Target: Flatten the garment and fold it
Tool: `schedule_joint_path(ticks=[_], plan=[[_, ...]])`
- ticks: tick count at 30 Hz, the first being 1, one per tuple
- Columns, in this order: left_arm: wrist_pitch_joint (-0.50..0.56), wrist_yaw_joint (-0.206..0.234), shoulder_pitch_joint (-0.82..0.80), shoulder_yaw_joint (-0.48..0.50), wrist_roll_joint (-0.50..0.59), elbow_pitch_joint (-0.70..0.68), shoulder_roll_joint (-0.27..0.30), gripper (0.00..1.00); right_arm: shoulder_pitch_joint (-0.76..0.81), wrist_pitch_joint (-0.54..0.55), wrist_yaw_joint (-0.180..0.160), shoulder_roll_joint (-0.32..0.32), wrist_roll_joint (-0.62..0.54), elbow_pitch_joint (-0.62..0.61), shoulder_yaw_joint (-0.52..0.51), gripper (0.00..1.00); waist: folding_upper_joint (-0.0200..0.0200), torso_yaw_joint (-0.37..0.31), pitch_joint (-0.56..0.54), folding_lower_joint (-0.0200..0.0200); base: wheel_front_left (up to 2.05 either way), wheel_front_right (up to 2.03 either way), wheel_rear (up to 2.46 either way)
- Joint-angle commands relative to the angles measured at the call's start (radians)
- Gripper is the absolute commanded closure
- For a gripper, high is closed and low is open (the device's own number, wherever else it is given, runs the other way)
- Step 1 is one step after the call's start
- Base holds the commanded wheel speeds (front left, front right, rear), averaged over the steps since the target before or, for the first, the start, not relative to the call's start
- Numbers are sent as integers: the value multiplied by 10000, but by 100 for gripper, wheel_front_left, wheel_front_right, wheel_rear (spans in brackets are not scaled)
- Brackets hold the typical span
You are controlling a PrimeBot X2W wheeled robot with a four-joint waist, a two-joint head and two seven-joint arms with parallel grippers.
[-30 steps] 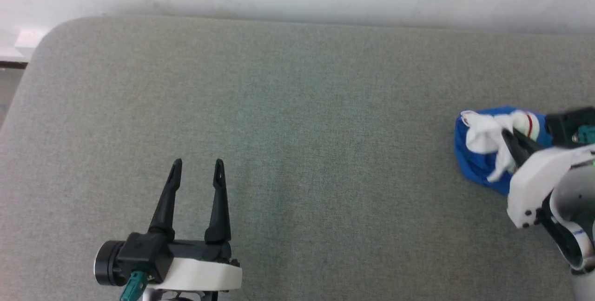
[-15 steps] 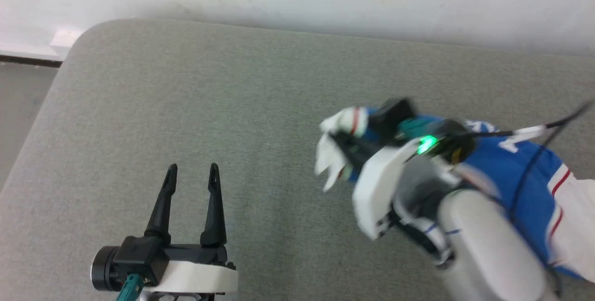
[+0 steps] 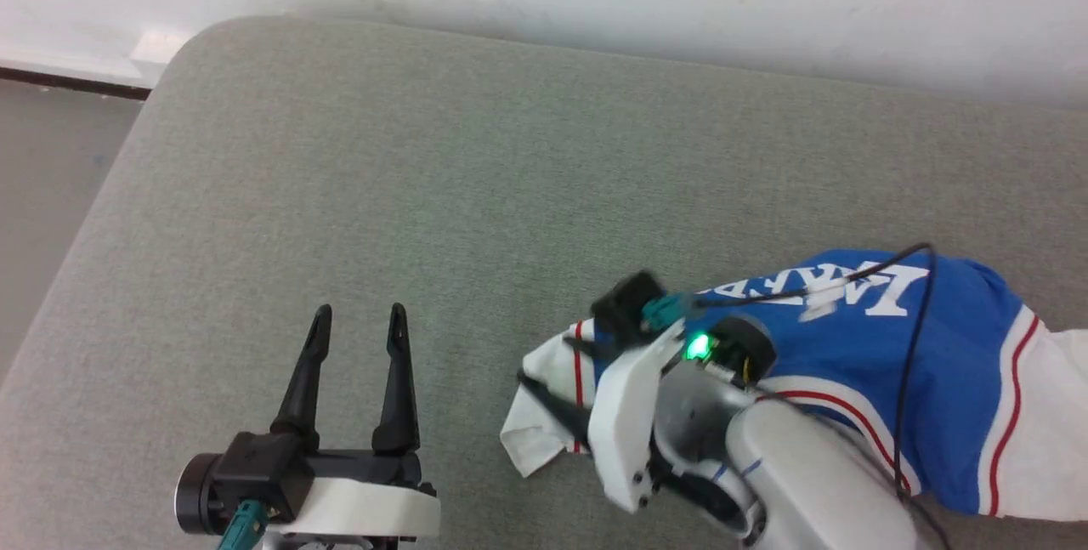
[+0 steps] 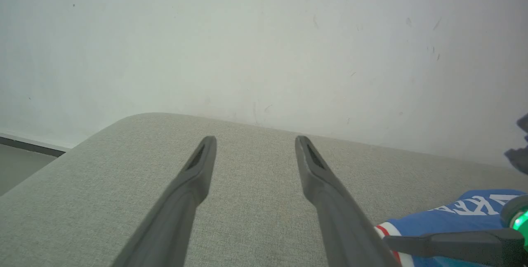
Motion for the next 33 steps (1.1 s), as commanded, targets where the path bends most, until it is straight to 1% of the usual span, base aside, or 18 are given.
schedule_joint_path(ticks=[1, 4, 6, 7, 11, 16, 20, 23, 27, 30, 33], plan=[[-47, 69, 99, 19, -19, -4, -18, 0, -212, -304, -7, -16, 121, -258, -361, 0, 1, -280, -84, 0, 0, 0, 0], [-47, 72, 123, 123, 54, -73, -18, 0, -172, -814, -7, -14, 155, -917, -1213, 0, 1, -596, -142, 0, 0, 0, 0], [-47, 32, 141, 161, 106, -111, -18, 0, 62, -1136, -7, -30, 65, -1420, -1965, 0, 1, -793, -170, 0, 0, 0, 0], [-47, 32, 141, 161, 106, -111, -18, 0, 62, -1136, -7, -30, 65, -1420, -1965, 0, 1, -793, -170, 0, 0, 0, 0], [-47, -16, 182, 232, 193, -177, -18, 0, 989, -1899, -7, -14, -624, -2597, -4016, 0, 1, -1163, -159, 0, 0, 0, 0], [-47, -84, 238, 270, 290, -220, -18, 0, 2695, -2867, -7, 98, -1619, -3991, -6646, 0, 1, -1528, -65, 0, 0, 0, 0], [-47, -115, 337, 340, 342, -320, -18, 0, 4116, -3858, -7, 114, -1819, -4618, -8099, 0, 1, -1807, 19, 0, 0, 0, 0], [-47, -141, 453, 385, 421, -356, -18, 0, 4995, -4529, -7, 117, -1561, -4563, -8766, 0, 1, -2007, 78, 0, 0, 0, 0], [-47, -177, 542, 469, 515, -391, -5, 0, 5551, -5030, -7, 118, -1127, -4191, -9006, 0, 1, -2359, 177, 0, 0, 0, 0], [-47, -413, 301, 382, 549, -374, 66, 0, 5454, -5361, -7, 118, -953, -4060, -9083, 0, 1, -2572, 258, 0, 0, 0, 0], [-43, -780, -387, 123, 803, -250, 368, 0, 5204, -5543, -7, 119, -904, -4046, -9221, 0, 1, -2670, 341, 0, 0, 0, 0]])
